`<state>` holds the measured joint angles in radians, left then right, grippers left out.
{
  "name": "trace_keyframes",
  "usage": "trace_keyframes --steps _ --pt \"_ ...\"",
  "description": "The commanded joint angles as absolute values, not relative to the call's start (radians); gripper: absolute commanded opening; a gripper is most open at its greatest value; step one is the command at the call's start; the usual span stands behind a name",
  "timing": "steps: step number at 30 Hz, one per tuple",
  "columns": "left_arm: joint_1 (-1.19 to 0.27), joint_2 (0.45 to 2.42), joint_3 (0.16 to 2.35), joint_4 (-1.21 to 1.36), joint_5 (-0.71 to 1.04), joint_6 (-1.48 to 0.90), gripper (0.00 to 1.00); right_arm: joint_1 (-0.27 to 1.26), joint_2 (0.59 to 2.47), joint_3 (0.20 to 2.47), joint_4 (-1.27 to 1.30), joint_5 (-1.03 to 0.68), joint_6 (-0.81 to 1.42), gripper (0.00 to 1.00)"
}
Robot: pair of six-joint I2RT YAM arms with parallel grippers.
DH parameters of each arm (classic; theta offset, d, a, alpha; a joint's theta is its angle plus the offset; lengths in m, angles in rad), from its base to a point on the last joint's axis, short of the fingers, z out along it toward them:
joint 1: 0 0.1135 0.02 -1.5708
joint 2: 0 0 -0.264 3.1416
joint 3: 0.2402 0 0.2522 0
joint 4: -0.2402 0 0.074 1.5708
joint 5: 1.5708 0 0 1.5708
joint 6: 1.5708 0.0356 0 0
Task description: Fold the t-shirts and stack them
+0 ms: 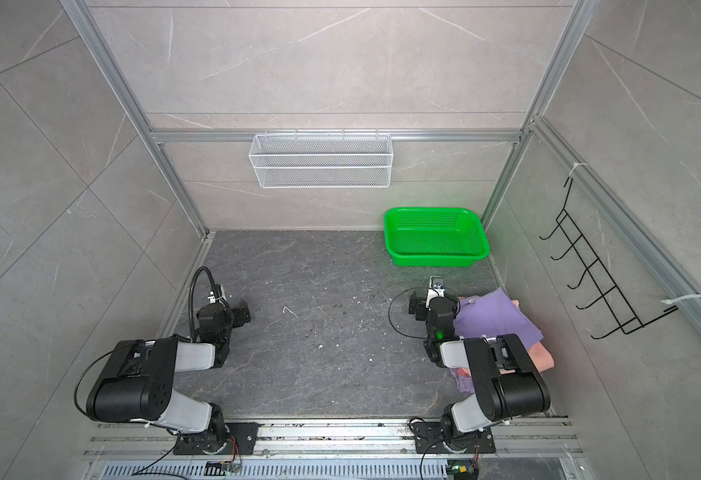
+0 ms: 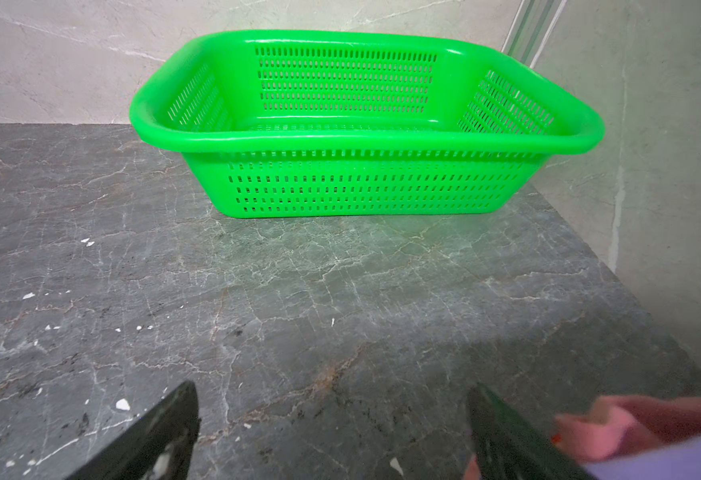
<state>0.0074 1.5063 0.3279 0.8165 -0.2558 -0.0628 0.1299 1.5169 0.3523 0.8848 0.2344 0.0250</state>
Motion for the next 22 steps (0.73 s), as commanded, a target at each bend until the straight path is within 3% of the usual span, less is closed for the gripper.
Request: trace_keyframes --steps 1,22 --pt "0.015 1.502 0.348 0.871 -0.253 -0.042 1.0 0.133 1.517 0.35 0.896 0.229 0.015 1.0" --pt "0.013 1.502 0.347 0.874 -0.254 -0.042 1.0 0.133 1.52 0.354 0.893 0.222 0.017 1.0"
